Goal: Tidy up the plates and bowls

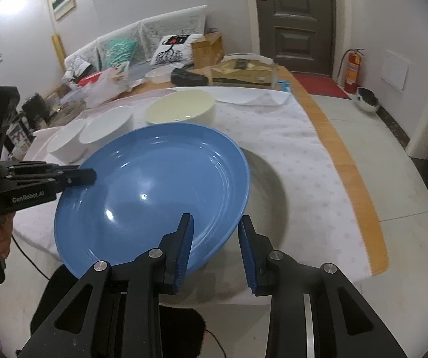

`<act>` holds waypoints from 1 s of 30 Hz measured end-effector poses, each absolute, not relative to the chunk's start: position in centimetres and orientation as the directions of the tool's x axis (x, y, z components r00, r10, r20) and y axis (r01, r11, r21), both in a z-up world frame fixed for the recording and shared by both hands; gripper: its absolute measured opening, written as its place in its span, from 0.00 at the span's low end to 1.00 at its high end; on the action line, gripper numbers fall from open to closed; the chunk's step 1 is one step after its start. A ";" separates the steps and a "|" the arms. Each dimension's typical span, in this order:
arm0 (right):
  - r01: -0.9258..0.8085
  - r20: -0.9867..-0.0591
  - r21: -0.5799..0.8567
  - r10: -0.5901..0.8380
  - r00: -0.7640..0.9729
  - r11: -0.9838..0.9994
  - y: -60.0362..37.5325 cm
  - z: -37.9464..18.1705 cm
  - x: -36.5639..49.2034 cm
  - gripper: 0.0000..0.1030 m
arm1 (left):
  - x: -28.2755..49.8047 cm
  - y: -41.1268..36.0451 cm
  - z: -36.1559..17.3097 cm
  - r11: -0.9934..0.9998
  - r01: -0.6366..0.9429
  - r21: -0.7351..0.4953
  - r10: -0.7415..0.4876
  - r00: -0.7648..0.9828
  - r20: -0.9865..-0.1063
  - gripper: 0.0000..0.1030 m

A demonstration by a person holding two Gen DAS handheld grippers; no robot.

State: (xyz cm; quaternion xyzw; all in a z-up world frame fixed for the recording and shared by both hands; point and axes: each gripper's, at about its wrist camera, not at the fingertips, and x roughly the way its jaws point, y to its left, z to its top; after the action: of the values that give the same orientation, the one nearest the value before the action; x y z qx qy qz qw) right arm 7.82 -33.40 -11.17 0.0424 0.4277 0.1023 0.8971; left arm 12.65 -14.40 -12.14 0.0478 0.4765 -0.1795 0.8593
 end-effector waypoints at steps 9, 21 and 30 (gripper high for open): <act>-0.139 -0.771 0.156 0.209 0.601 0.978 -35.1 -11.9 8.2 0.25 | 14.3 -16.5 -13.5 0.917 0.393 -0.062 -0.249 0.446 -0.860 0.10; -0.156 -0.790 0.136 0.202 0.579 0.978 -34.4 -12.3 7.9 0.26 | 14.7 -16.9 -14.0 0.910 0.414 -0.023 -0.221 0.438 -0.872 0.11; -0.158 -0.811 0.044 0.127 0.571 0.986 -33.4 -12.3 8.0 0.28 | 14.6 -17.2 -14.4 0.906 0.423 -0.017 -0.219 0.432 -0.875 0.11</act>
State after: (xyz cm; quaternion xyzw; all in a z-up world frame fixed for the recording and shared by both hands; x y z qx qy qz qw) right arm 8.04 -33.35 -12.32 -0.0167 0.4561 0.0805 0.8861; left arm 14.64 -17.23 -14.38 0.1027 0.4972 -0.1911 0.8400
